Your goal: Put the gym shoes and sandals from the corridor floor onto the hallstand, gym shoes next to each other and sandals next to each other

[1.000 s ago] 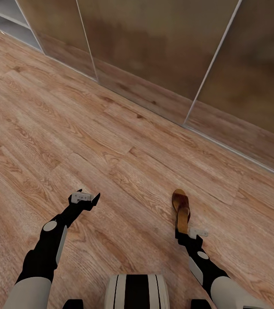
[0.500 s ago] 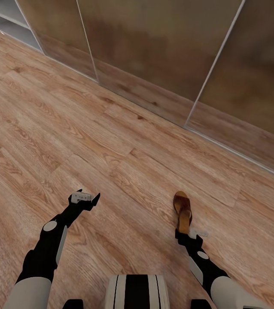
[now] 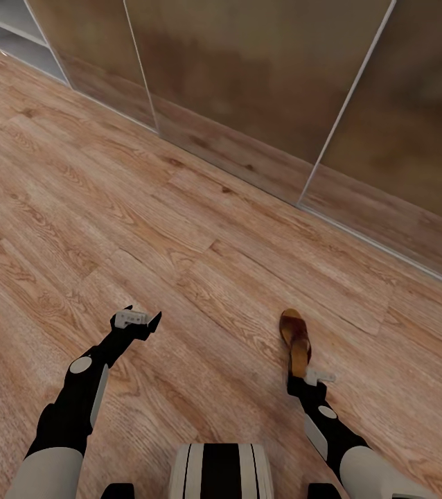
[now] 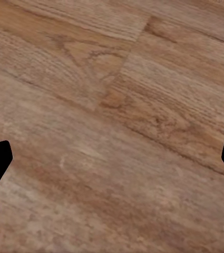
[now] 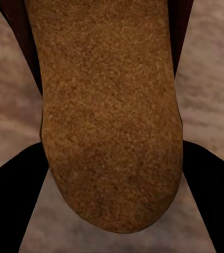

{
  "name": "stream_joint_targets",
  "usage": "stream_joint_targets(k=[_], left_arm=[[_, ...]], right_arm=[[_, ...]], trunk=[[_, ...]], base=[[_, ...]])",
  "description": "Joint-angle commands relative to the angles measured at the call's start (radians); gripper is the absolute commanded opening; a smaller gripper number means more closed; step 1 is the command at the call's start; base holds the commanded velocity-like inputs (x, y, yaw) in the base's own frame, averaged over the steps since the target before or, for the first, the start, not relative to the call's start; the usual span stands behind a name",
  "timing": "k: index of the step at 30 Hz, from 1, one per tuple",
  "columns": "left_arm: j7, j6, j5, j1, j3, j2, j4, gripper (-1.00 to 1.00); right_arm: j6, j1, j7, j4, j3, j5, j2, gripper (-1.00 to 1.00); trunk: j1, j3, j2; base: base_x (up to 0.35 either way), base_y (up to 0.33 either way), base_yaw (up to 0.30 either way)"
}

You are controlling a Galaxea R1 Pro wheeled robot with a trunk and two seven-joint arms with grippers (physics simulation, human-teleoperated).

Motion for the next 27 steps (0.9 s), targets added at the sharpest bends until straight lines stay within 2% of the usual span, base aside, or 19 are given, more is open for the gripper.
stream_joint_targets(k=[1, 27], left_arm=[[-0.008, 0.000, -0.008, -0.001, 0.004, -0.001, -0.001, 1.00], [-0.008, 0.000, -0.008, -0.001, 0.003, -0.003, 0.001, 1.00]], right_arm=[[-0.004, -0.001, 0.002, 0.001, -0.003, -0.010, 0.000, -1.00], [-0.004, 0.000, 0.002, 0.001, -0.003, -0.011, 0.000, -1.00]], trunk=[[0.000, -0.001, 0.000], [0.000, -0.001, 0.000]], base=[[0.000, 0.000, 0.000], [0.000, 0.000, 0.000]])
